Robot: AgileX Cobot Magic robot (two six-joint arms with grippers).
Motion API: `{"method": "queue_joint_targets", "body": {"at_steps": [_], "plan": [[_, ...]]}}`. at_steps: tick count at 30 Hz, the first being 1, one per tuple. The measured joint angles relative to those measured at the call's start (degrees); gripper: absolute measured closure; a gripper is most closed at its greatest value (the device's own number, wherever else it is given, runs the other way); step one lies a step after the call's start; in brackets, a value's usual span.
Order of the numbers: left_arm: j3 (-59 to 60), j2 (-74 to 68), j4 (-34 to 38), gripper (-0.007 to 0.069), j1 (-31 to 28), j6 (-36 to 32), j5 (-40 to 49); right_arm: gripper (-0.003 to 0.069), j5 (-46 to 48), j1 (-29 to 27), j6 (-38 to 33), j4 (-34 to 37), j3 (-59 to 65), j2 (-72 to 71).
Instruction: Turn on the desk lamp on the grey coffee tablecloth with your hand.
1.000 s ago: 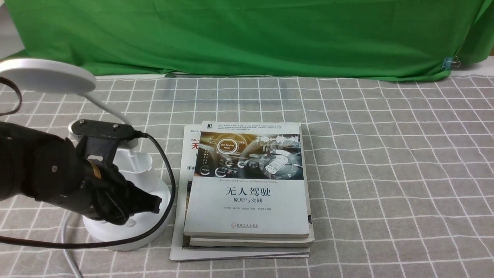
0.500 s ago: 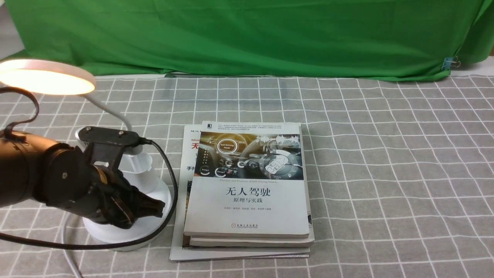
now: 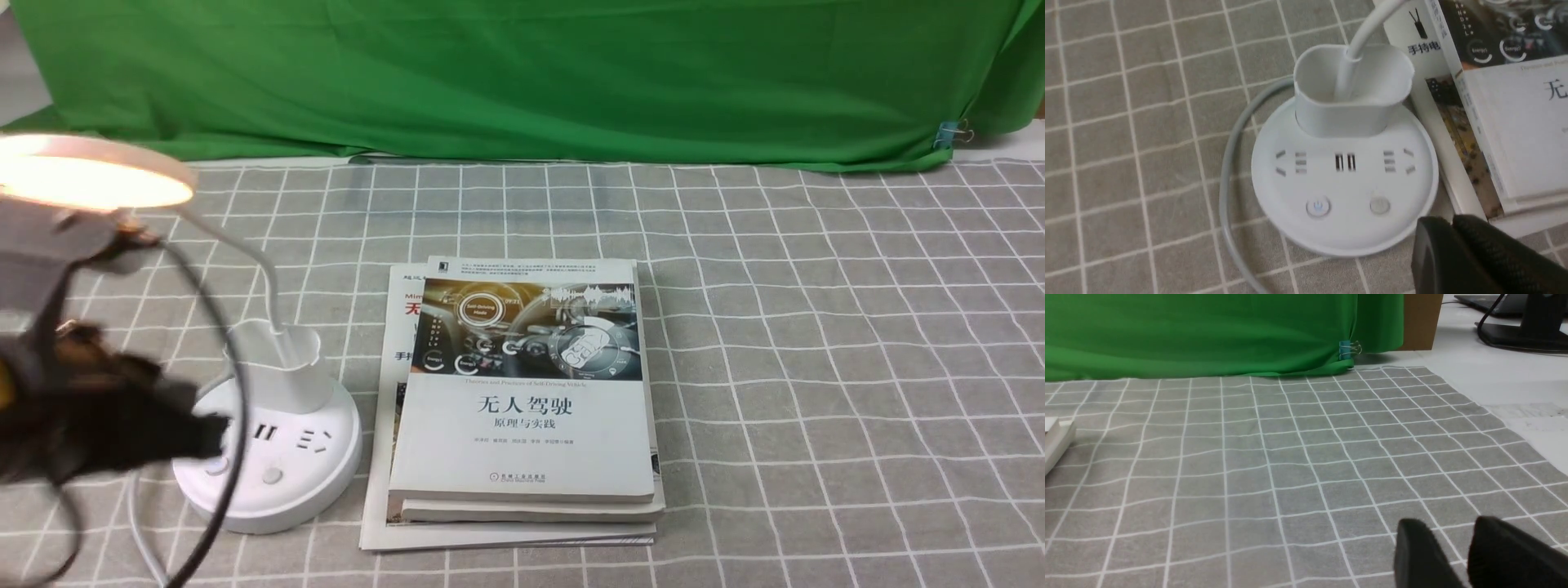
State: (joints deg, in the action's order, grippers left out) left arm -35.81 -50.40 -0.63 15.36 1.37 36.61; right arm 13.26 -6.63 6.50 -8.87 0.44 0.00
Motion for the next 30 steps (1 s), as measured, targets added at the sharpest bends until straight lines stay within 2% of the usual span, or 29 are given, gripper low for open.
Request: {"method": "queue_joint_targets", "body": {"at_steps": [6,13,18,30], "plan": [[11.07,19.8,3.5,0.0606,0.0,0.45,-0.16,0.0414,0.0,0.0,0.05,0.0,0.0,0.0],[13.39,38.94,3.71,0.0606,0.0,0.65,-10.54,0.0414,0.0,0.0,0.05,0.0,0.0,0.0],[13.39,45.57,3.12,0.0606,0.0,0.65,-16.02,0.0414,0.0,0.0,0.05,0.0,0.0,0.0],[13.46,46.66,2.96,0.0606,0.0,0.65,-16.93,0.0414,0.0,0.0,0.05,0.0,0.0,0.0]]}}
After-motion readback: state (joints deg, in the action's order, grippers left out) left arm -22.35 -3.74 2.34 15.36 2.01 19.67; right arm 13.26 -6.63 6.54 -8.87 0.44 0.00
